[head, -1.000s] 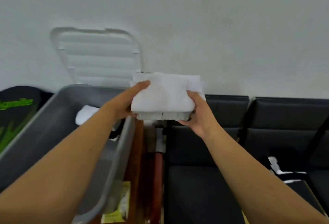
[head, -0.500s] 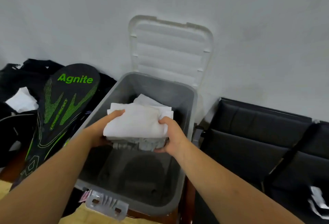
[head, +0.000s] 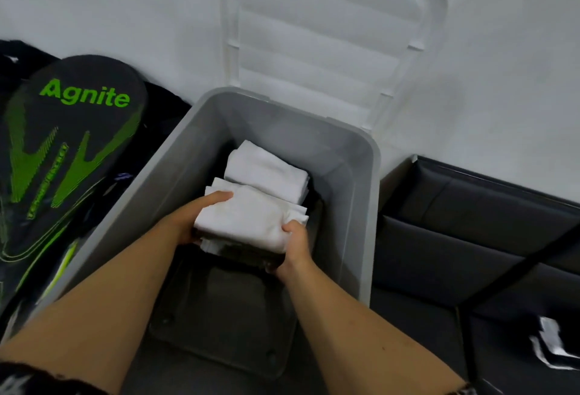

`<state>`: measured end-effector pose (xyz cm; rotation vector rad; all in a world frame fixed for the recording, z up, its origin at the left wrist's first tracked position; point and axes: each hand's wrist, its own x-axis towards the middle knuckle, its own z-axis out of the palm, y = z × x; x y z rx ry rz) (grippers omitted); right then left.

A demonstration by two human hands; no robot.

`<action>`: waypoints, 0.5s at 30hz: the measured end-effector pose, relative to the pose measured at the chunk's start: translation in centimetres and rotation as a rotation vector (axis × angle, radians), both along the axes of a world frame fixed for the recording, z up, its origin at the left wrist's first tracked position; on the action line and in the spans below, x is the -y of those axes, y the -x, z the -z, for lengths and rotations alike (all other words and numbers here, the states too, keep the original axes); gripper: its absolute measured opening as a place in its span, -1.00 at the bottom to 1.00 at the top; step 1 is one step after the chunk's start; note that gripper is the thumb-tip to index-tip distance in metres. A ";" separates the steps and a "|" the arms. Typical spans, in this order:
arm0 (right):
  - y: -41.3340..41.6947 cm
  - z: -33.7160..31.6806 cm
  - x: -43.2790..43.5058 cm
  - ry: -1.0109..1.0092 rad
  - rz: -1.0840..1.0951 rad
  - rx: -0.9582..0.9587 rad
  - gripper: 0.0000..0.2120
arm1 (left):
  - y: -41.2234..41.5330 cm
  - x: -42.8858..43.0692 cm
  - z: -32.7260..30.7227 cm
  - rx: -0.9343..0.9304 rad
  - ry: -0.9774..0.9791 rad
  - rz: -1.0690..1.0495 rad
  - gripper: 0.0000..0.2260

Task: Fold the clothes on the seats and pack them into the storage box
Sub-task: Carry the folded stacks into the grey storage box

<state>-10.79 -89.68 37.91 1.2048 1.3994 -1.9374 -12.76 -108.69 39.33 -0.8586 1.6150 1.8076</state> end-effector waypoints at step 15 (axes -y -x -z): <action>2.4 3.4 1.0 -0.183 -0.129 0.005 -0.35 | 2.6 -0.6 3.1 0.011 0.276 -0.166 -0.54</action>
